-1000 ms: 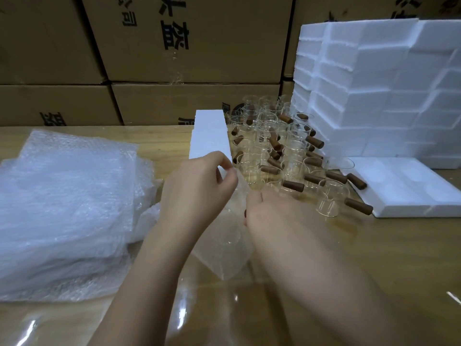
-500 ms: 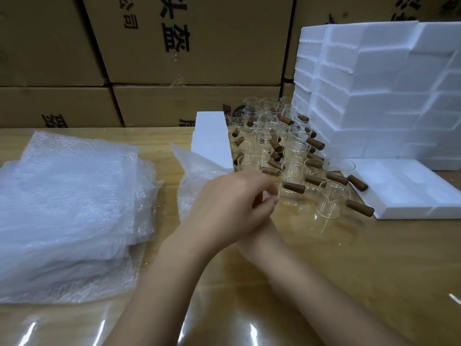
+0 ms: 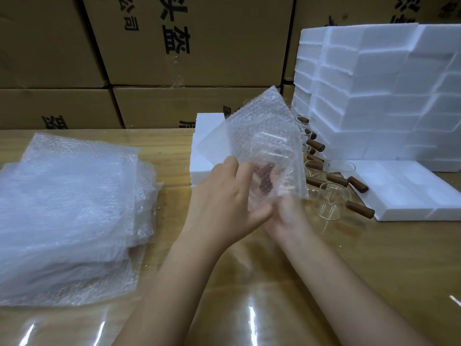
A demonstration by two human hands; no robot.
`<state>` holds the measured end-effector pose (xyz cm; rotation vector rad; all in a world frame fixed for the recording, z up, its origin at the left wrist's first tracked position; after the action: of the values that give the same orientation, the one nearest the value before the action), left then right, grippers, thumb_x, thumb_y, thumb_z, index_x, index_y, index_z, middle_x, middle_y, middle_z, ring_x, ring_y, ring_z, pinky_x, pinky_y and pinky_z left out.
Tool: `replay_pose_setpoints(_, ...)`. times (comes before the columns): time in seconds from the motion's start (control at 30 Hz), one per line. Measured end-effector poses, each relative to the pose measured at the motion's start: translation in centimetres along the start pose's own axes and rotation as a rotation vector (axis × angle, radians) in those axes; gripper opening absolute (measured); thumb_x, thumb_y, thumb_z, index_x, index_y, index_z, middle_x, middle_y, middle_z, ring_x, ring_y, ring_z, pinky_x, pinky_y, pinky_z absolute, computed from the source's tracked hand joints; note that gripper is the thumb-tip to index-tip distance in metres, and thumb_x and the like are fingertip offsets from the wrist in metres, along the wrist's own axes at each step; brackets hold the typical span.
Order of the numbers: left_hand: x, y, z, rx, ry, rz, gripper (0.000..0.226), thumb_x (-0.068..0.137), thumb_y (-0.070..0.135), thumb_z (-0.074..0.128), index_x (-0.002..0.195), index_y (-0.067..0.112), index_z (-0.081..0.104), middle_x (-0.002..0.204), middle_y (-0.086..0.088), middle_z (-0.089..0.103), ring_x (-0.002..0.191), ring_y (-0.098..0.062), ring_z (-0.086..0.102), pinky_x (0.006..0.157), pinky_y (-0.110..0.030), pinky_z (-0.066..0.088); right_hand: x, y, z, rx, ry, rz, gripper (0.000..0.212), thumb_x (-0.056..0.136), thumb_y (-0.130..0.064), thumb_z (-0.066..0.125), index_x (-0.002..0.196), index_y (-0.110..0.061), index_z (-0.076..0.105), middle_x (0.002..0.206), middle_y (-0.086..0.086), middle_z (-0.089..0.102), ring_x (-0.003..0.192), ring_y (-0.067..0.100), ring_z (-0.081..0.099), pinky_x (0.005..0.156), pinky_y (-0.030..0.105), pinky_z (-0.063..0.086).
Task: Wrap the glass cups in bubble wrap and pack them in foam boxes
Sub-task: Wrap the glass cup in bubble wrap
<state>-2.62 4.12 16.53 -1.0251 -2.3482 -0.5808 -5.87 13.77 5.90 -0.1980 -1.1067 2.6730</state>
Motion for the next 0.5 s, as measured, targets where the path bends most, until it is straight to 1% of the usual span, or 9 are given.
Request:
replay_pose_setpoints(0.03,0.0,0.0,0.1,0.034,0.007,0.0,0.036,0.072,0.045,0.07,0.079,0.017,0.049,0.075,0.001,0.046,0.062,-0.018,0.041,0.043,-0.018,0.01,-0.1,-0.7,0.7,0.074,-0.026,-0.039,0.016,0.091,-0.012,0.045,0.103,-0.012,0.056,0.094,0.008,0.066,0.087,0.016,0.067,0.074,0.028,0.056)
replay_pose_setpoints(0.07,0.0,0.0,0.2,0.068,0.015,0.005,0.028,0.073,0.035,0.073,0.076,0.014,0.054,0.072,-0.001,0.05,0.06,-0.022,0.048,0.043,-0.018,0.009,-0.1,-1.2,1.2,0.12,-0.04,-0.063,0.022,0.086,-0.014,0.048,0.106,-0.009,0.056,0.096,0.011,0.065,0.091,0.021,0.064,0.077,0.03,0.055)
replay_pose_setpoints(0.13,-0.1,0.2,0.3,0.069,0.02,0.018,0.02,0.076,0.028,0.07,0.072,0.013,0.058,0.071,-0.001,0.055,0.062,-0.026,0.057,0.043,-0.02,0.01,0.2,-1.3,1.3,0.102,-0.058,-0.061,0.025,0.079,-0.014,0.048,0.1,-0.007,0.06,0.09,0.011,0.064,0.085,0.021,0.062,0.076,0.029,0.054)
replay_pose_setpoints(0.2,-0.1,0.7,1.0,0.033,-0.034,0.014,0.026,0.083,0.044,0.056,0.083,0.018,0.057,0.083,0.003,0.057,0.074,-0.022,0.059,0.043,-0.025,0.017,0.2,-0.5,1.0,0.055,-0.063,0.021,0.028,0.084,-0.026,0.048,0.09,-0.01,0.069,0.085,0.008,0.065,0.084,0.018,0.063,0.08,0.03,0.052)
replay_pose_setpoints(0.27,-0.1,1.1,2.0,0.046,-0.099,-0.002,0.042,0.083,0.06,0.04,0.095,0.022,0.051,0.096,0.006,0.055,0.085,-0.019,0.057,0.048,-0.03,0.023,0.0,0.4,0.4,0.045,-0.033,0.122,0.043,0.092,-0.043,0.041,0.098,-0.01,0.068,0.09,0.008,0.063,0.091,0.021,0.06,0.087,0.031,0.048)
replay_pose_setpoints(0.3,-0.2,1.4,2.2,0.06,-0.103,0.007,0.04,0.085,0.059,0.039,0.097,0.022,0.05,0.098,0.005,0.054,0.086,-0.019,0.056,0.05,-0.03,0.023,0.1,0.5,0.1,0.037,0.001,0.133,0.047,0.094,-0.046,0.039,0.1,-0.009,0.067,0.089,0.009,0.061,0.089,0.021,0.059,0.085,0.03,0.048)
replay_pose_setpoints(0.4,-0.1,2.2,1.7,0.056,-0.069,0.044,0.014,0.086,0.028,0.062,0.086,0.015,0.056,0.084,-0.002,0.058,0.074,-0.025,0.06,0.048,-0.027,0.024,-0.4,0.1,0.4,0.071,0.021,0.111,0.036,0.09,-0.034,0.042,0.098,-0.005,0.062,0.083,0.012,0.059,0.078,0.022,0.059,0.076,0.03,0.048)
replay_pose_setpoints(0.47,-0.1,2.9,1.5,0.037,-0.064,0.056,0.009,0.082,0.017,0.065,0.079,0.012,0.058,0.079,-0.005,0.058,0.071,-0.028,0.059,0.046,-0.028,0.024,-0.6,-0.7,0.4,0.1,0.001,0.095,0.032,0.091,-0.019,0.041,0.082,-0.005,0.068,0.072,0.01,0.066,0.069,0.017,0.066,0.066,0.023,0.054)
replay_pose_setpoints(0.5,-0.1,3.3,1.5,0.013,-0.073,0.071,0.008,0.081,0.014,0.065,0.079,0.01,0.058,0.078,-0.006,0.057,0.07,-0.029,0.058,0.046,-0.029,0.024,-0.7,-0.7,0.0,0.1,0.02,0.072,0.039,0.095,-0.013,0.035,0.074,-0.006,0.068,0.066,0.009,0.064,0.066,0.013,0.065,0.063,0.019,0.053)
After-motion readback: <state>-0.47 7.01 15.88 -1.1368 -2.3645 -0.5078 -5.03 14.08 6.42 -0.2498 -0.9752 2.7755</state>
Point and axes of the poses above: each hand's wrist, its own x-axis towards the middle knuckle, its own z-axis out of the palm, y = z × x, the point moved 10 cm from there along x, towards the middle knuckle
